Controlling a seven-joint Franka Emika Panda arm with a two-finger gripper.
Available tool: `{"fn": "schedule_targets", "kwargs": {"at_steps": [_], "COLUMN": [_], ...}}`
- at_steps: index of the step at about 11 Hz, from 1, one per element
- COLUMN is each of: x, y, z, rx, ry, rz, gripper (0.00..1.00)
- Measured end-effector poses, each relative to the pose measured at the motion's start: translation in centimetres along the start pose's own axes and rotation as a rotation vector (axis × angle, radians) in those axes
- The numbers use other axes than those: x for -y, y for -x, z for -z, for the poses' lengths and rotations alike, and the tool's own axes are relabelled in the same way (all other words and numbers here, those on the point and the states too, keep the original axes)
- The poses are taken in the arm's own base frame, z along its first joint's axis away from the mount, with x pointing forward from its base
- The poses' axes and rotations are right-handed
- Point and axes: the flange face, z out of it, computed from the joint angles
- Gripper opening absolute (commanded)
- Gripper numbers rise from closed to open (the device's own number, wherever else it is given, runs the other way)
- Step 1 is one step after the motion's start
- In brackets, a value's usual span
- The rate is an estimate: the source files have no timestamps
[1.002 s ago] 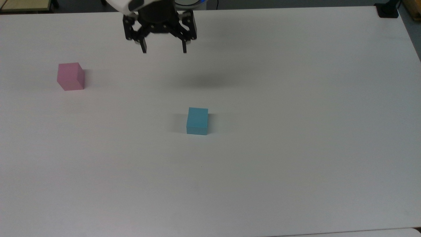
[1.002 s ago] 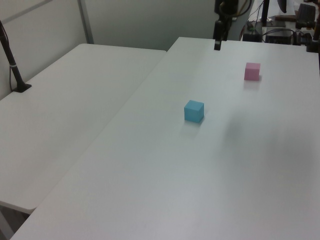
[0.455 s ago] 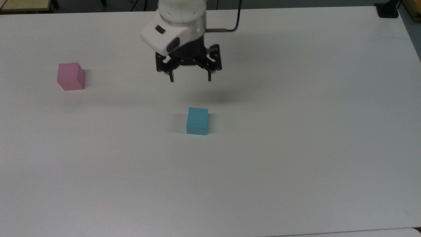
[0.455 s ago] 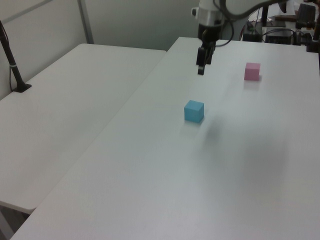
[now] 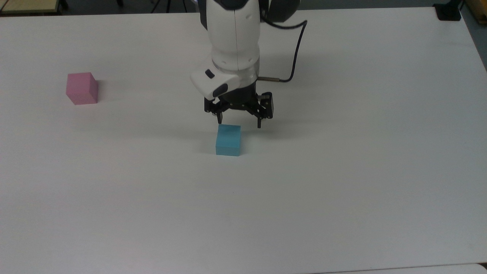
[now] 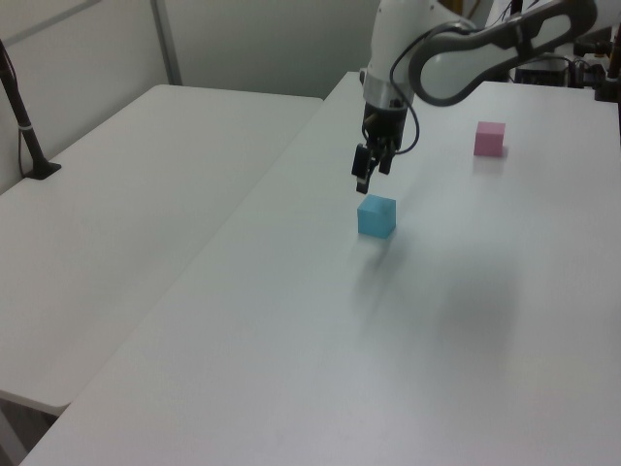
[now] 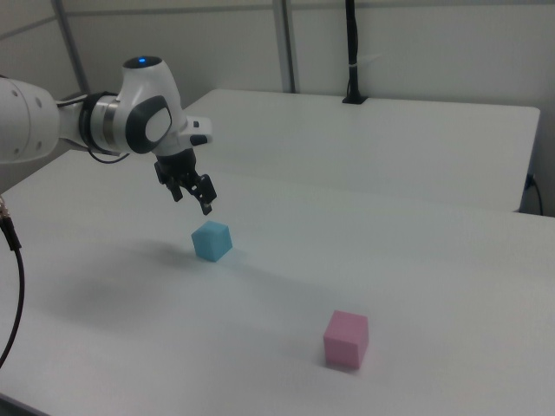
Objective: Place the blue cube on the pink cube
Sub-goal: 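Move the open gripper over the light-blue cube and lower it, then close the gripper on the light-blue cube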
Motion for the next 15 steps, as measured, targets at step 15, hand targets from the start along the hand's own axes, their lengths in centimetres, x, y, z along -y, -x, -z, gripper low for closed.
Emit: {"fn": "schedule_targets", "kwargs": {"at_steps": [15], "x": [-1.2], "y": [0.0], "z": [-6.9], "rx": [0.053], "ry": [0.097], "rz": [0.020], "gripper": [0.64]}}
